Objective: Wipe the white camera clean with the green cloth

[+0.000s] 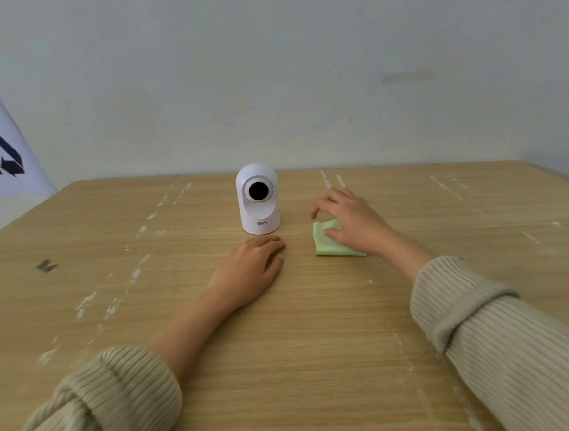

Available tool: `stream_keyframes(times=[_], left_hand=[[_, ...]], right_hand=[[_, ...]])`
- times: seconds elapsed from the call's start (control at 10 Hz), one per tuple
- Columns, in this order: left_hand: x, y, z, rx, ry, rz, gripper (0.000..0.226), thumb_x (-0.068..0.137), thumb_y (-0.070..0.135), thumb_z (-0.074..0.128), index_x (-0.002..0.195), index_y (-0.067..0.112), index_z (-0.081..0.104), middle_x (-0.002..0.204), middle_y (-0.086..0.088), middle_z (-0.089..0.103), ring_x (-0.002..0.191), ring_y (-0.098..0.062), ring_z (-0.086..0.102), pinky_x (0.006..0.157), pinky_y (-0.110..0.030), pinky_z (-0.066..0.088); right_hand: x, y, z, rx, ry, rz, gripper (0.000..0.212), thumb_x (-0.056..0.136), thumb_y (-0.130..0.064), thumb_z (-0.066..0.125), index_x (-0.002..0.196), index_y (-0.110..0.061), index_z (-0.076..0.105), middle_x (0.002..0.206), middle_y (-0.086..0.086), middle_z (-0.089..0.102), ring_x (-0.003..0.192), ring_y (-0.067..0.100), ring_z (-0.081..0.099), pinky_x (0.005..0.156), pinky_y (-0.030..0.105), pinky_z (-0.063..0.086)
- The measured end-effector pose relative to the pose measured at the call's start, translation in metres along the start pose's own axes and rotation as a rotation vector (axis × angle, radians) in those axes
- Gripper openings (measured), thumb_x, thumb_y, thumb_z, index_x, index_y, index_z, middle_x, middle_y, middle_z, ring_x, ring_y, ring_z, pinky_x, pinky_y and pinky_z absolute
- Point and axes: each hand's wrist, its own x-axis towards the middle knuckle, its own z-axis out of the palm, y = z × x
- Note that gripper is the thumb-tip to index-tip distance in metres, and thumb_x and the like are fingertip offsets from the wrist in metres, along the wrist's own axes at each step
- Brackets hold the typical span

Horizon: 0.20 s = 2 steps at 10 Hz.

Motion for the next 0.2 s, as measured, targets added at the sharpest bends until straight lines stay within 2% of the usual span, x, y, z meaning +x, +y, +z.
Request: stream_keyframes(times=[0.1,0.2], left_hand=[[-0.0022,0.0024,-0.0005,0.014,0.025,-0.002,0.037,0.097,0.030,0.043,0.130,0.017,0.056,0.138,0.003,0.055,0.125,-0.019,0.051,0.099,-0.033,0.042],[0.0011,0.0052,-0.0002,0.037,0.035,-0.035,0.036,0.097,0.029,0.042,0.125,0.014,0.059,0.130,-0.001,0.059,0.119,-0.023,0.054,0.094,-0.037,0.045]], right_hand=[[-0.0119,-0.0038,0.0024,-0.039,-0.019,0.035,0.021,0.094,-0.025,0.051,0.105,-0.016,0.067,0.110,-0.001,0.060,0.109,0.018,0.050,0.091,0.036,0.044],[-0.0153,-0.0106,0.0039,0.001,-0.039,0.082,0.026,0.096,-0.033,0.048,0.108,-0.018,0.066,0.113,-0.001,0.063,0.105,0.018,0.055,0.084,0.034,0.046]])
